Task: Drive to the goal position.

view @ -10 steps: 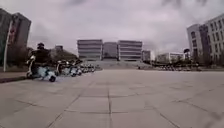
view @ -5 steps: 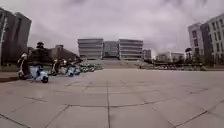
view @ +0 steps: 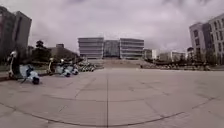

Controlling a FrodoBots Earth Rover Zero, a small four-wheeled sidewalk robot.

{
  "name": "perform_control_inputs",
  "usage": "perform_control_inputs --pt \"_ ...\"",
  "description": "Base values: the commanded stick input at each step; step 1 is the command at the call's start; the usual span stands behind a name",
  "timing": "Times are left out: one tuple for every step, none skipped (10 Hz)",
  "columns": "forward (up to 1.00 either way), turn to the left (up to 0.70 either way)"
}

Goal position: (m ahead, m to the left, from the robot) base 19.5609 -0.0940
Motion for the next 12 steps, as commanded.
perform_control_inputs --pt "1.0 0.0" --pt "1.0 0.0" --pt "1.0 0.0" --pt "1.0 0.0" --pt "1.0 0.0" --pt "1.0 0.0" --pt "1.0 0.0" --pt "1.0 0.0" --pt "1.0 0.0" --pt "1.0 0.0" --pt "1.0 0.0" --pt "1.0 0.0"
